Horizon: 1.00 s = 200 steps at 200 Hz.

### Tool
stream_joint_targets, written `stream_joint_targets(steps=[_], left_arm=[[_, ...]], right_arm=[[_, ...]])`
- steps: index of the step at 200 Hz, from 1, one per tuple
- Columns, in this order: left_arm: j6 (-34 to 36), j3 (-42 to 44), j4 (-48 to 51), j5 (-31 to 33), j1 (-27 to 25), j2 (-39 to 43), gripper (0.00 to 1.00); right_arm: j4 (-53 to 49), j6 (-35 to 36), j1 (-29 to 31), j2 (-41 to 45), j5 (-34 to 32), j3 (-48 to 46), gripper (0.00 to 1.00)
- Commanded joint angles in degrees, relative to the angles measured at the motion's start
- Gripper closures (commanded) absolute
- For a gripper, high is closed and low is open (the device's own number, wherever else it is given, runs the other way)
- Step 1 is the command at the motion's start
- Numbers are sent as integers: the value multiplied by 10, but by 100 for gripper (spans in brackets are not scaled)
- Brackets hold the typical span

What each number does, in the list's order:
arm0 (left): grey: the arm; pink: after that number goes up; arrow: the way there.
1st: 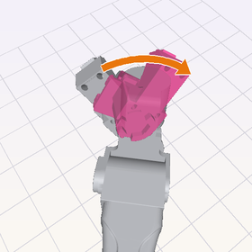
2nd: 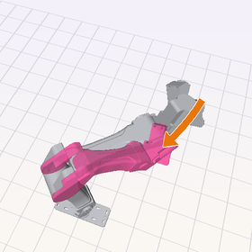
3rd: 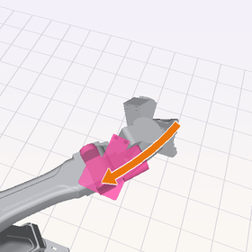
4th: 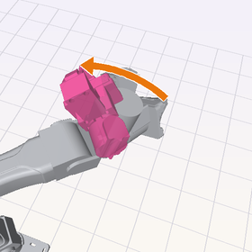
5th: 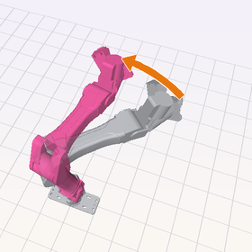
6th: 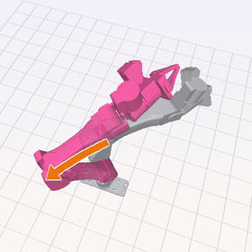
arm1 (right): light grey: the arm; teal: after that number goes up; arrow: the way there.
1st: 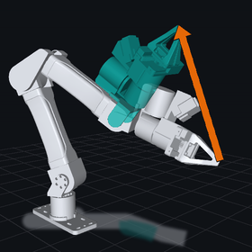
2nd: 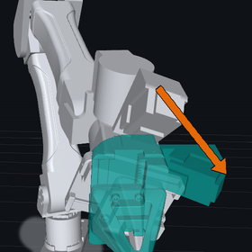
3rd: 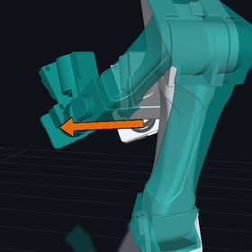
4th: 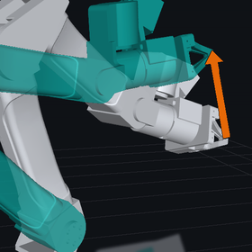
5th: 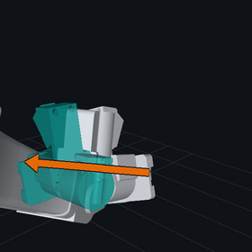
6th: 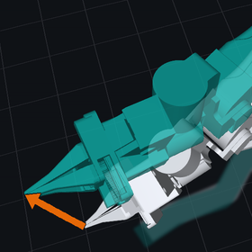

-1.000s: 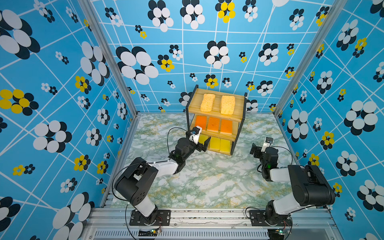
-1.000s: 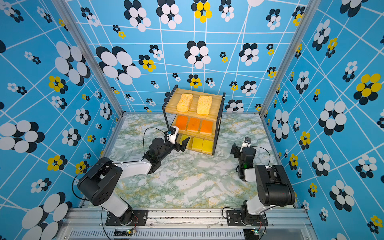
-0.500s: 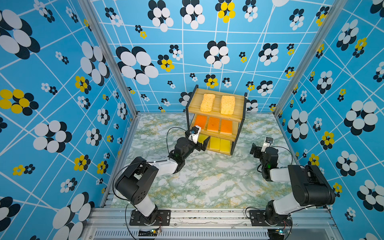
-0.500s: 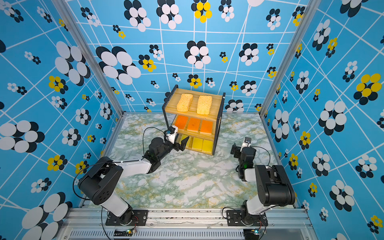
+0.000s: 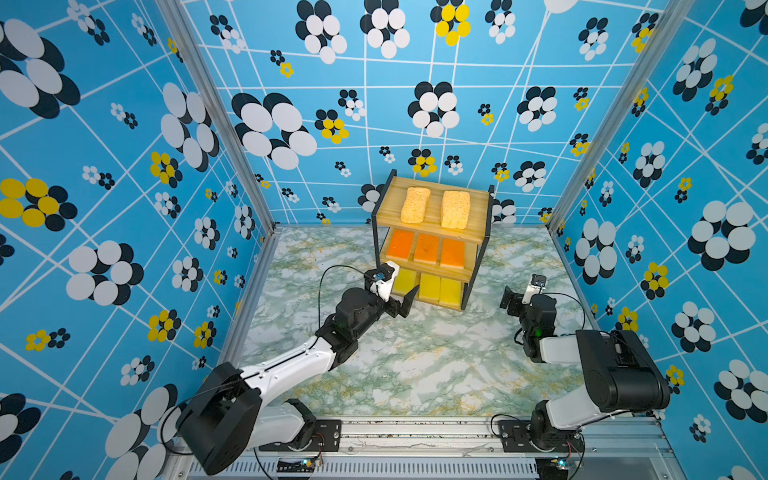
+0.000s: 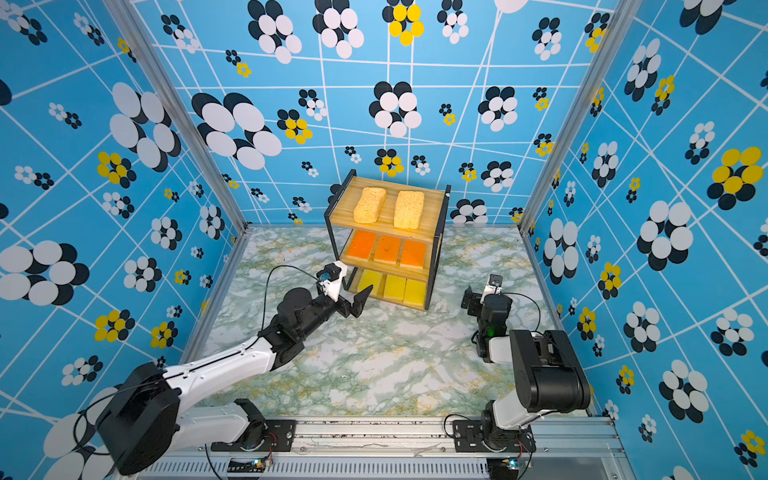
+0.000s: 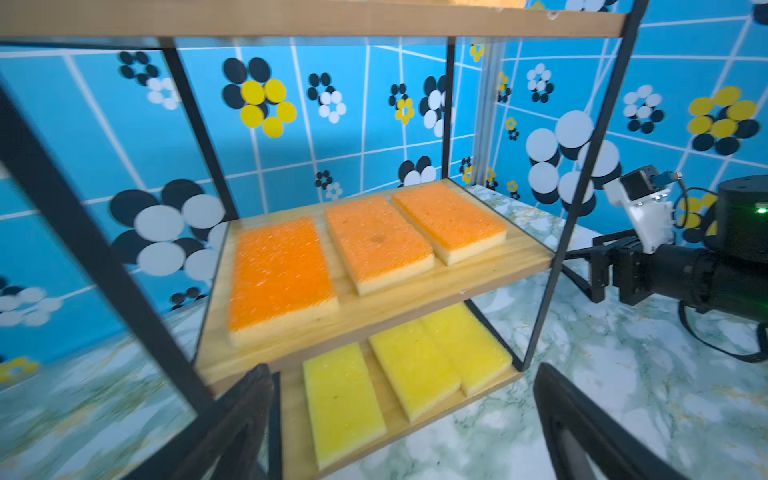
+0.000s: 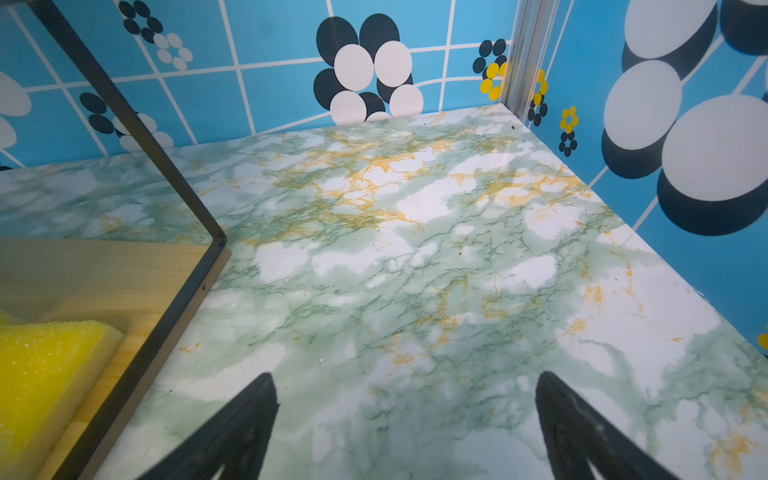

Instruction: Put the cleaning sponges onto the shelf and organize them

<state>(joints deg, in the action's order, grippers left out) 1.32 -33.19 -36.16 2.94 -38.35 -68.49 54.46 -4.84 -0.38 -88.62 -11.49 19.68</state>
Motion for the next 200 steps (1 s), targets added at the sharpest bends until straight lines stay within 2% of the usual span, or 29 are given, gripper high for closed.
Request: stream_joint_targets(steps=[1,12,52,69,100,137,161,200], left_arm=[[19,28,102,100,23,62,1],[25,45,116,124,45,98,1],[23,131,110,98,189,208,1],[33,161,104,75,245,238,1],[51,217,49,34,314,256,1],[18,227,-4,-18,382,191,1],[3,221,-59,-44,386,119,1],[-9,217,-158,-36,386,-13,1]], right_arm=[[-4,9,5,1,-5,11,1],[-4,8,5,1,-5,11,1],[-4,9,5,1,-6,12,1],[-4,9,5,1,-5,11,1],[-4,9,6,2,-6,11,1],[-4,9,5,1,-6,11,1],[-4,9,6,1,-6,11,1],[-4,10,6,1,-6,11,1]])
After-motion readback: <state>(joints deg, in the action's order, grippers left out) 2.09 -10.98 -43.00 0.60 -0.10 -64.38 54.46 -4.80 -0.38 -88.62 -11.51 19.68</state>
